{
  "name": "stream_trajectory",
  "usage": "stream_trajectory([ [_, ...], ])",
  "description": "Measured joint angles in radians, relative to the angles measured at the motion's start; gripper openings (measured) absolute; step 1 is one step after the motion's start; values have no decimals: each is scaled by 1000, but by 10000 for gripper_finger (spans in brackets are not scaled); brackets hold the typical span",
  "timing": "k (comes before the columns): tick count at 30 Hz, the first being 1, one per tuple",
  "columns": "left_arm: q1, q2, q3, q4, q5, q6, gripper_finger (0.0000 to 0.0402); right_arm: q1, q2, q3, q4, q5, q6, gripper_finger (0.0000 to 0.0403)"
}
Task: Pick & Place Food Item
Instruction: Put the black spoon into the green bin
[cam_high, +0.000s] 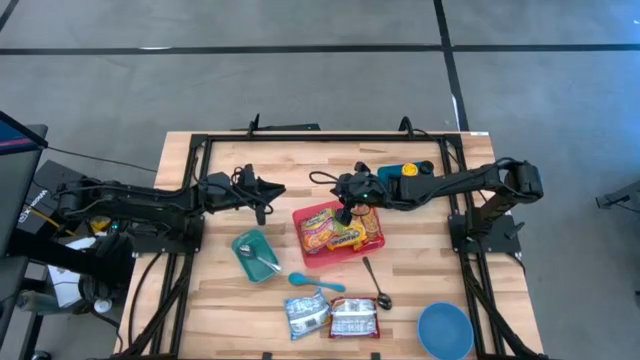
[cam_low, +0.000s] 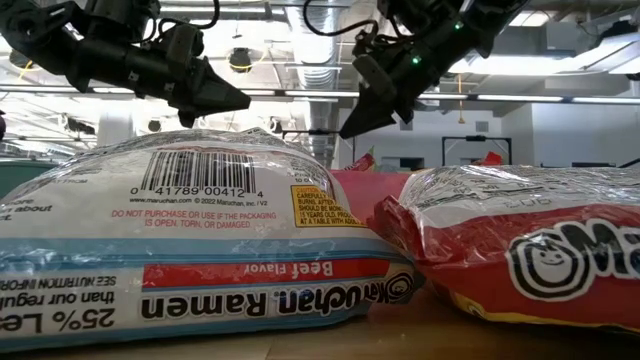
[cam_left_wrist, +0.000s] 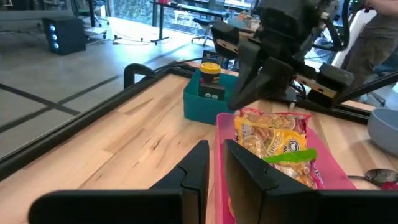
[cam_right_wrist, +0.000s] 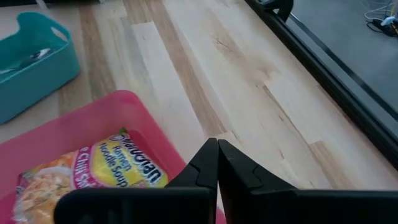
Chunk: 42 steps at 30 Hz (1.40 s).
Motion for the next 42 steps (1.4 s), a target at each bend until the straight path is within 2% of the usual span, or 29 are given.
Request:
stream_trajectory([
  [11, 0, 0, 0, 0, -3, 0, 44, 58, 0, 45, -16, 0, 15, 1],
  [37, 0, 0, 0, 0, 2, -6, 44, 304, 0, 118, -16, 0, 16, 1],
  [42, 0, 0, 0, 0, 2, -6, 44, 325, 0, 118, -18, -2, 96, 1],
])
